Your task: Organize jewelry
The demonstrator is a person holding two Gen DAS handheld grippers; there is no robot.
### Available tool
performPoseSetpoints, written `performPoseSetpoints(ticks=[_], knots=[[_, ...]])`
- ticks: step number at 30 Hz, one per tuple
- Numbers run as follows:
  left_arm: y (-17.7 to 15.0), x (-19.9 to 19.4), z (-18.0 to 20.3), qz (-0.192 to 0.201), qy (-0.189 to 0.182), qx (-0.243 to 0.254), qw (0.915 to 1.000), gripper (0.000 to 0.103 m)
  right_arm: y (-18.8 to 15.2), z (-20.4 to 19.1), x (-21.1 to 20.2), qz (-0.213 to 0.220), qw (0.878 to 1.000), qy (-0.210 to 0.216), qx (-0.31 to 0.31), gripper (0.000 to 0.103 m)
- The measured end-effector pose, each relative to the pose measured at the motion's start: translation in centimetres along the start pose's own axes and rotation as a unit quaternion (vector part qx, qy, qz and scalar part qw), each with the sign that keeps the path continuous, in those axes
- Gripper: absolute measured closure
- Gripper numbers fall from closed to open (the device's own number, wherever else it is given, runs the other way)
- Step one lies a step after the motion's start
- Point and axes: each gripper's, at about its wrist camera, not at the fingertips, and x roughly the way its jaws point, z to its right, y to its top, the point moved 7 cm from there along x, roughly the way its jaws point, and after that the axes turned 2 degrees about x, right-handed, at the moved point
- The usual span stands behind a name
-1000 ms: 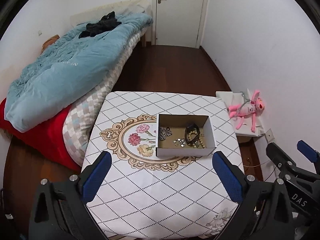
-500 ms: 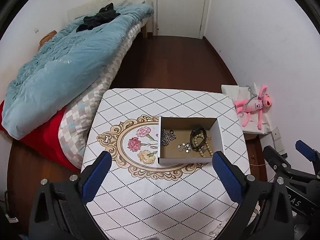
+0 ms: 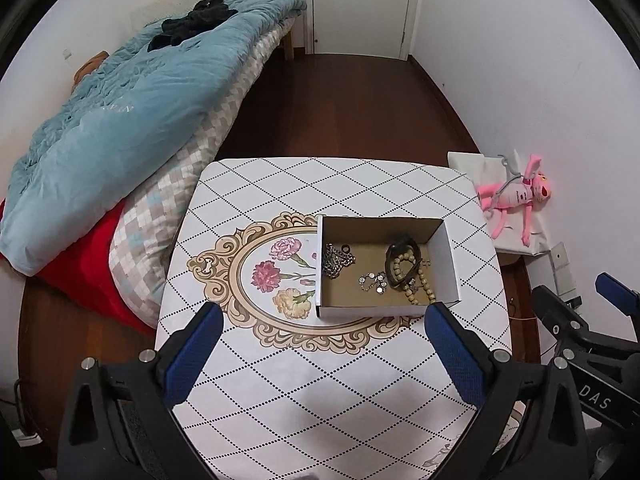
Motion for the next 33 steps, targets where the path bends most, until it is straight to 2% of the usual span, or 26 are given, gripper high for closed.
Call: performPoseSetpoints(ticks=[33], knots=[[-0.78, 0.01, -0.89, 0.004, 0.013, -0.009, 0.9999, 0.0, -0.41, -0.05, -0.33, -0.007, 1.0, 0.004, -0.013, 0.0]])
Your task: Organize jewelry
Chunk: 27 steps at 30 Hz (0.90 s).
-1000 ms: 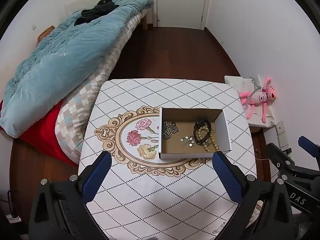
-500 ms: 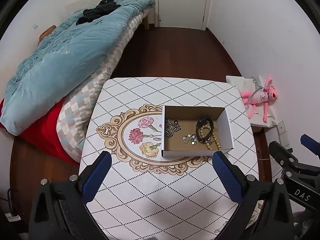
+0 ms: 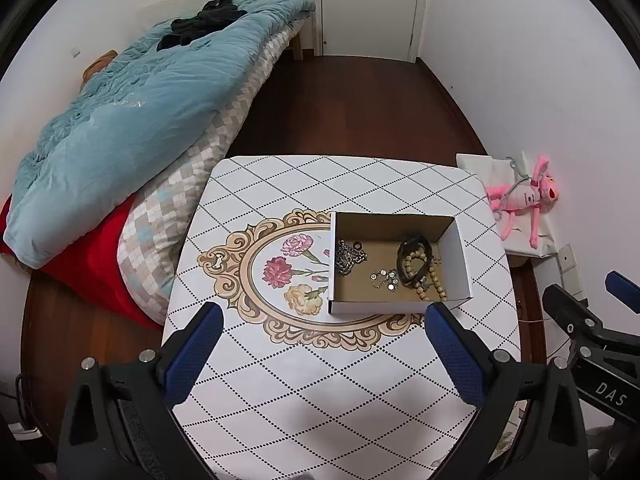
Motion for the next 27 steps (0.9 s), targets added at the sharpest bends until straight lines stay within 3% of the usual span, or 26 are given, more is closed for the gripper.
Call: performPoseSetpoints(ticks=[27], knots=[[0.16, 0.14, -0.13, 0.005, 0.004, 0.002, 1.0, 0.0, 0.27, -0.15, -0.43, 0.001, 1.0, -0.001, -0.002, 0.0]])
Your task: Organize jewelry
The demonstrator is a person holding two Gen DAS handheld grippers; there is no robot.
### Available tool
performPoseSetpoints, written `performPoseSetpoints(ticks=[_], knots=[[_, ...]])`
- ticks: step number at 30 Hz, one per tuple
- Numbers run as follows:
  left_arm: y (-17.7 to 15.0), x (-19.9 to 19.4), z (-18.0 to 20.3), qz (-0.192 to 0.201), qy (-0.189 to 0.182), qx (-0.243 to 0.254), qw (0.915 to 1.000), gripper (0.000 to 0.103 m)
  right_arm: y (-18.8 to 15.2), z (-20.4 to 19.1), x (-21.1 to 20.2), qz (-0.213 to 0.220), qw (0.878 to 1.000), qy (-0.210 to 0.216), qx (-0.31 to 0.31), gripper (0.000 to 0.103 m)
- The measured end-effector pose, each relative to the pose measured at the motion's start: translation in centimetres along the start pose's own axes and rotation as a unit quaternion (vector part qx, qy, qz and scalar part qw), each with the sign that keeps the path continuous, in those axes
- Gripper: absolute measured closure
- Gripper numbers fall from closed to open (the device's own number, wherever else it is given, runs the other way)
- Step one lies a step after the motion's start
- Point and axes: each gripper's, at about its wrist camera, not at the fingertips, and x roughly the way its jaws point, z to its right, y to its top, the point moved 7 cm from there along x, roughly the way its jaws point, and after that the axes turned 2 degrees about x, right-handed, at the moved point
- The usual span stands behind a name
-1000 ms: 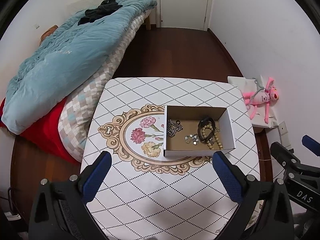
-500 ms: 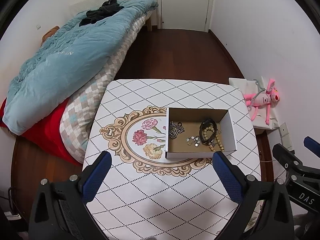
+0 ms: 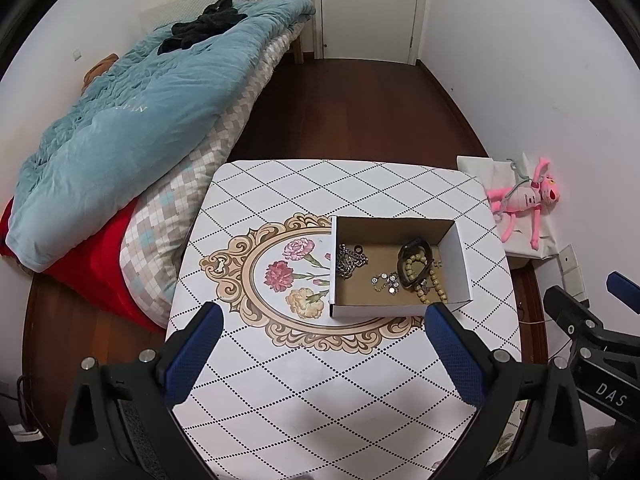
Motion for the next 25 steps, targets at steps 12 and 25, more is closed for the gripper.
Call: performPoseSetpoints(ticks=[12, 25], knots=[[-0.04, -0.35, 0.48, 0.0, 0.0, 0.001, 1.0, 0.0, 0.03, 0.22, 0.1, 0.001, 1.0, -0.006, 0.001, 0.0], [0.07, -0.69, 0.59, 0.006, 0.0, 0.0, 1.0, 0.0, 0.01, 0.34, 0.11, 0.001, 1.0, -0.007, 0.003, 0.0]])
